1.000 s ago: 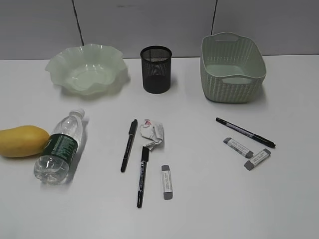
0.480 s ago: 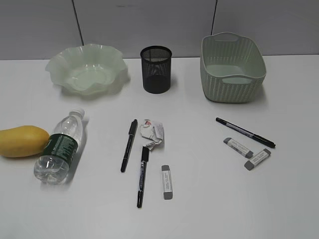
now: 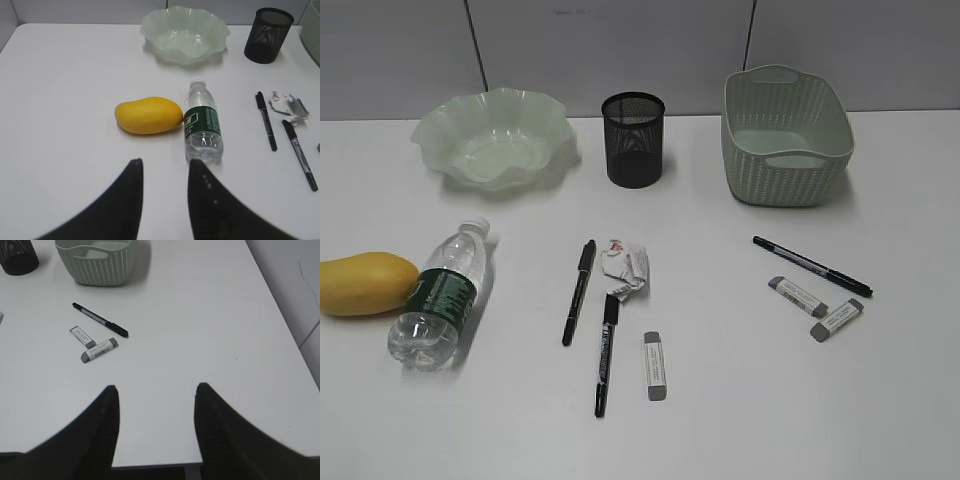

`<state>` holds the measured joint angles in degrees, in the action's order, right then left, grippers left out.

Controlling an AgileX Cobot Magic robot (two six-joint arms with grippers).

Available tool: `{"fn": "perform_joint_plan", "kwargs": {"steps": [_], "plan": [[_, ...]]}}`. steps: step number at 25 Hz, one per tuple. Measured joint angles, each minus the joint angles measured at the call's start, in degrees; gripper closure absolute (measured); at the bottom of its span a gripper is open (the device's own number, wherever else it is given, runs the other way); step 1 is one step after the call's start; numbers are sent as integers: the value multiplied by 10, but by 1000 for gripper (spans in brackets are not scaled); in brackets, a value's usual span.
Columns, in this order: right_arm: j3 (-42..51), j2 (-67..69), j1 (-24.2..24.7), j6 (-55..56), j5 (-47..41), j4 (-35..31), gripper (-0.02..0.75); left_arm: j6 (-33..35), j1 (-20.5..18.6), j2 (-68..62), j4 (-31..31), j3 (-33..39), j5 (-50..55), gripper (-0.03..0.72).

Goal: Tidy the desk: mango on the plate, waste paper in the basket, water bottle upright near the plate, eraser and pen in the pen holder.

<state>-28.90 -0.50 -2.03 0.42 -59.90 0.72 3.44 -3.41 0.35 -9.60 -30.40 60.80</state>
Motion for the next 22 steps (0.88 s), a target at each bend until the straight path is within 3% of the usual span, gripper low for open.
{"fn": "perform_joint_plan", "kwargs": {"steps": [22], "plan": [[0,0,0,0,0,1,342,0,0,0,0,0,0,449]]}}
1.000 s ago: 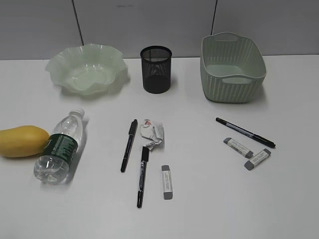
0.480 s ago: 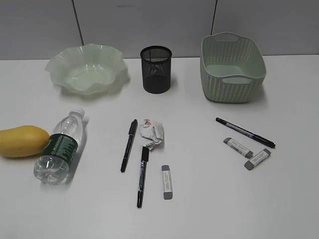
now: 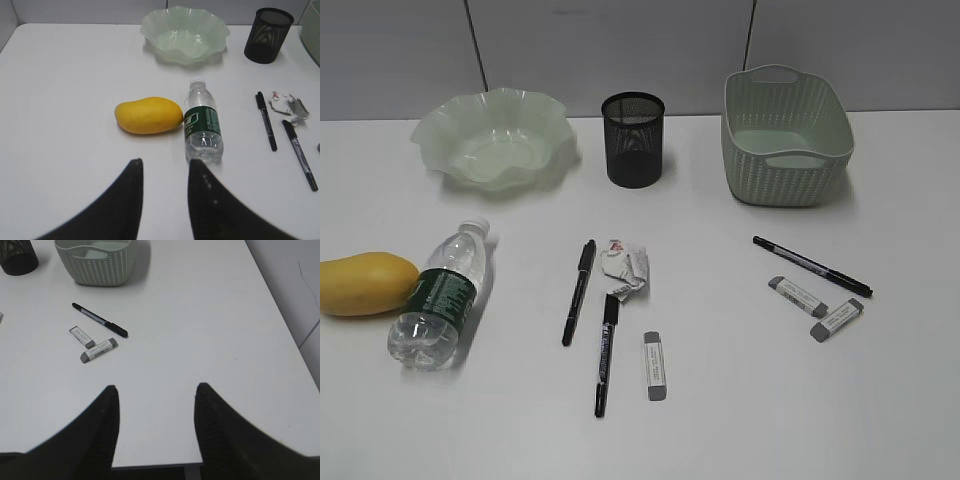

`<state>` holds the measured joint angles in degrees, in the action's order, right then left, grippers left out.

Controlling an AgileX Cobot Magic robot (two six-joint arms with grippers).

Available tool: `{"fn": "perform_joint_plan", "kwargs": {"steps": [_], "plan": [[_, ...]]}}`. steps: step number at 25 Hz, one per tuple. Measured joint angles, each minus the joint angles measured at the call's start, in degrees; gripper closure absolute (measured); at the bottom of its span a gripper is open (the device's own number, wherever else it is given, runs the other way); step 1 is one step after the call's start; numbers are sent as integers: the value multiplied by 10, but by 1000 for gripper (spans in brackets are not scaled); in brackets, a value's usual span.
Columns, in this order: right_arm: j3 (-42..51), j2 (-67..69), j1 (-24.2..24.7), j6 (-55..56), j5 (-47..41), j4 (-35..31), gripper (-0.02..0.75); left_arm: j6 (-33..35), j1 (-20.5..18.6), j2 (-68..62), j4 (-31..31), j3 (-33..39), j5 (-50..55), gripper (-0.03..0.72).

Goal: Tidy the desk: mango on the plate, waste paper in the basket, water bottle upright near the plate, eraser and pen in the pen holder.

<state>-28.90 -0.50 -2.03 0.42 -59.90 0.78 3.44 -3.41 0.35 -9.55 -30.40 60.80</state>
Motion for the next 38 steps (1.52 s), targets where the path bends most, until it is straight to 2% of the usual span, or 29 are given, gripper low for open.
{"fn": "perform_joint_plan", "kwargs": {"steps": [23,28,33,38], "plan": [[0,0,0,0,0,0,342,0,0,0,11,0,0,435],[0,0,0,0,0,0,342,0,0,0,10,0,1,373],[0,0,0,0,1,0,342,0,0,0,10,0,1,220],[0,0,0,0,1,0,342,0,0,0,9,0,1,185]]}}
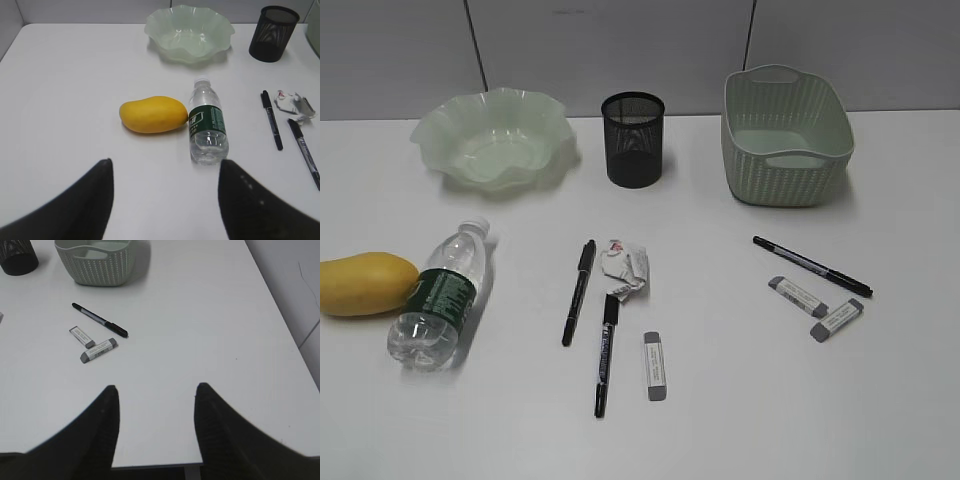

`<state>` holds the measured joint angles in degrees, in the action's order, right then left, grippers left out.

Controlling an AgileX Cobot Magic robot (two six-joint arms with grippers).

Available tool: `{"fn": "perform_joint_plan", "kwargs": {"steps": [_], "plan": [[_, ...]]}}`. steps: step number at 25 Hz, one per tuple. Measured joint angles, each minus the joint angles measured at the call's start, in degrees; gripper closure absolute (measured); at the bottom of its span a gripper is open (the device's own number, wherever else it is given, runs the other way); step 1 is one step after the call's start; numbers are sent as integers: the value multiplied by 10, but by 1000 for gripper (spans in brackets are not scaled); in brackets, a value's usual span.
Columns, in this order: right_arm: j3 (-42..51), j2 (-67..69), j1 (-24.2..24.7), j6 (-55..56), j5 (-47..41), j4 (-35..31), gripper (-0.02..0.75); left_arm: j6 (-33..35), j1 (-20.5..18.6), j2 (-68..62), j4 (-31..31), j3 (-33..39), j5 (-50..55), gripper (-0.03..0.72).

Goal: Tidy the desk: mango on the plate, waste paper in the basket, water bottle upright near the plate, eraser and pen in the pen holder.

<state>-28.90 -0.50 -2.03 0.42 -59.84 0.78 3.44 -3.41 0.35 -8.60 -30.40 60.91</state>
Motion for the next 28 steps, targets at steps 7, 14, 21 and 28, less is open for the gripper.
{"fn": "perform_joint_plan", "kwargs": {"steps": [7,14,21,28], "plan": [[0,0,0,0,0,0,342,0,0,-5,2,0,0,185],[0,0,0,0,0,0,342,10,0,-94,8,-9,-2,185],[0,0,0,0,0,0,342,94,0,-250,19,-76,-3,185],[0,0,0,0,0,0,342,271,0,-443,1,-110,-16,185]]}}
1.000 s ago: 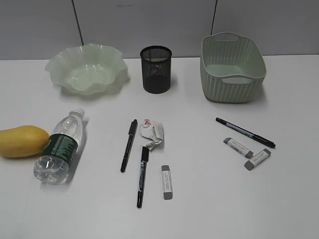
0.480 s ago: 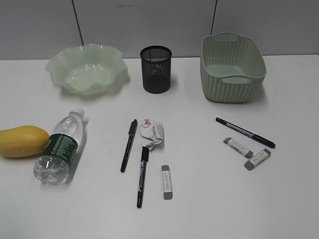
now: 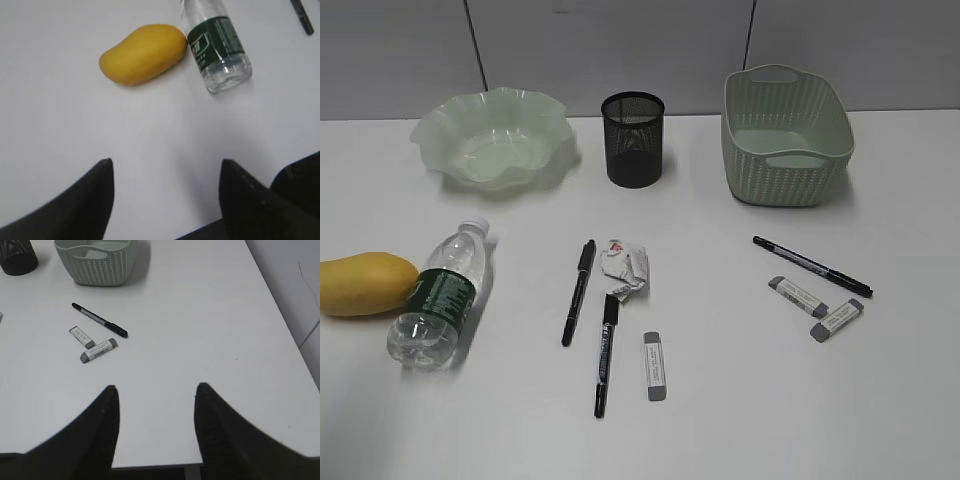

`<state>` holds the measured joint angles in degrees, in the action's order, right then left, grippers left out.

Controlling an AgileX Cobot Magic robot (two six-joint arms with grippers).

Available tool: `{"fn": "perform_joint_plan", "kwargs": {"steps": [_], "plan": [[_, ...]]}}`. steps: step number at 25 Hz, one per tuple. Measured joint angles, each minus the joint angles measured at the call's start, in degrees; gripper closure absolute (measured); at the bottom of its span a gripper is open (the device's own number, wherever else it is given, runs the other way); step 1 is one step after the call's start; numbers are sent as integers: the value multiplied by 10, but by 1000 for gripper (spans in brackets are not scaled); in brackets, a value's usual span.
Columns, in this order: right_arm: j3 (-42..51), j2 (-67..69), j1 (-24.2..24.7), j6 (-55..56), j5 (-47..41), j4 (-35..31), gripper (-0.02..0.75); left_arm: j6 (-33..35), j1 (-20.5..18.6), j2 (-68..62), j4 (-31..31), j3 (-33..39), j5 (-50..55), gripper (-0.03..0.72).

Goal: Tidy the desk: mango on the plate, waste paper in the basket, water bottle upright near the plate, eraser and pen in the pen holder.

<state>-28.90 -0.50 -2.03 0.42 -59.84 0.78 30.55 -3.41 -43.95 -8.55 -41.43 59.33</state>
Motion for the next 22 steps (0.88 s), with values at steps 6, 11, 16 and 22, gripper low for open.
{"fn": "perform_joint_plan", "kwargs": {"steps": [6,11,16,22], "plan": [[0,0,0,0,0,0,342,117,0,-142,73,-3,-78,195],[0,0,0,0,1,0,342,237,0,-210,75,-4,-149,197],[0,0,0,0,1,0,342,373,1,-268,-13,-4,-158,197],[0,0,0,0,1,0,342,446,2,-361,-78,-28,-141,190]]}}
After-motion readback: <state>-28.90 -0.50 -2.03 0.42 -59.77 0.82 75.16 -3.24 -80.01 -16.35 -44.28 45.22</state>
